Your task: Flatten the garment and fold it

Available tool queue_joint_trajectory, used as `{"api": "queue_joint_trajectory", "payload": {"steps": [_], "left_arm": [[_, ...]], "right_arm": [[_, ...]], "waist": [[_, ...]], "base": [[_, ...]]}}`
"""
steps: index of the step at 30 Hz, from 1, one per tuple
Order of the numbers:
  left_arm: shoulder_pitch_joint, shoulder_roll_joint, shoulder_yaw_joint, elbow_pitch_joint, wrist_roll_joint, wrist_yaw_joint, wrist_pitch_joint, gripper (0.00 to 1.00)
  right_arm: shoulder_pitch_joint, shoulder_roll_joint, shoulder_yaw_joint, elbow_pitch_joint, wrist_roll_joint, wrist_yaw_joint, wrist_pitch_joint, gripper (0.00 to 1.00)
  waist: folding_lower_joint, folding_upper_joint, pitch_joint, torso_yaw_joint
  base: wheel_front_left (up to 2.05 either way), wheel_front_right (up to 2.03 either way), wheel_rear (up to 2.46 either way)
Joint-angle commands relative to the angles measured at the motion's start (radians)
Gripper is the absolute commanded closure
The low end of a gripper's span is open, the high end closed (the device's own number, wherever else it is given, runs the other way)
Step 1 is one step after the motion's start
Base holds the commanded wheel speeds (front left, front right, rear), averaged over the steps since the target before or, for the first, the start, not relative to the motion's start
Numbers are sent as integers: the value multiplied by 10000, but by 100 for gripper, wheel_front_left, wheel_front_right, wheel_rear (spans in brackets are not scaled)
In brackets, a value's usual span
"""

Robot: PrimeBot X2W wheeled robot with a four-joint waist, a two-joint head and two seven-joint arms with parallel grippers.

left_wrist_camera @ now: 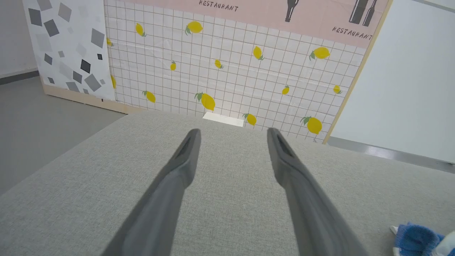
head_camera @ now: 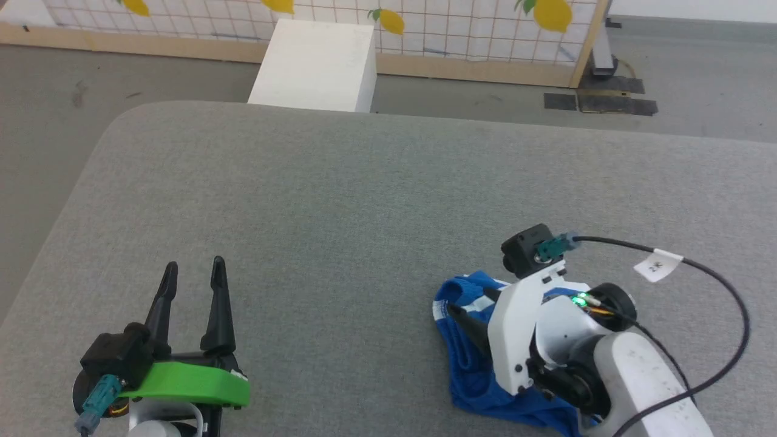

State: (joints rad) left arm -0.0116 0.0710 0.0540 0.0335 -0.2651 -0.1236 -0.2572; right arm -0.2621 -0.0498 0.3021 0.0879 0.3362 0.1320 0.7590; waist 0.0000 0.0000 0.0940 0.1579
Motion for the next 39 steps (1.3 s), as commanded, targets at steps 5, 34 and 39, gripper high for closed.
{"api": "queue_joint_trajectory", "payload": {"steps": [5, 34, 39], "left_arm": [[142, 95, -18, -66, 85, -70, -45, 0], [-138, 174, -108, -82, -26, -71, -45, 0], [-146, 171, -116, -84, -24, -71, -45, 0]], "right_arm": [[753, -5, -884, -1851, -400, -13, 506, 0], [1953, -5, -2627, 665, -1721, -13, -331, 74], [1721, -5, -2510, 911, -2188, -13, -519, 100]], "waist": [[0, 0, -141, -353], [0, 0, 416, -334], [0, 0, 399, -330]], "base": [[0, 0, 0], [0, 0, 0], [0, 0, 0]]}}
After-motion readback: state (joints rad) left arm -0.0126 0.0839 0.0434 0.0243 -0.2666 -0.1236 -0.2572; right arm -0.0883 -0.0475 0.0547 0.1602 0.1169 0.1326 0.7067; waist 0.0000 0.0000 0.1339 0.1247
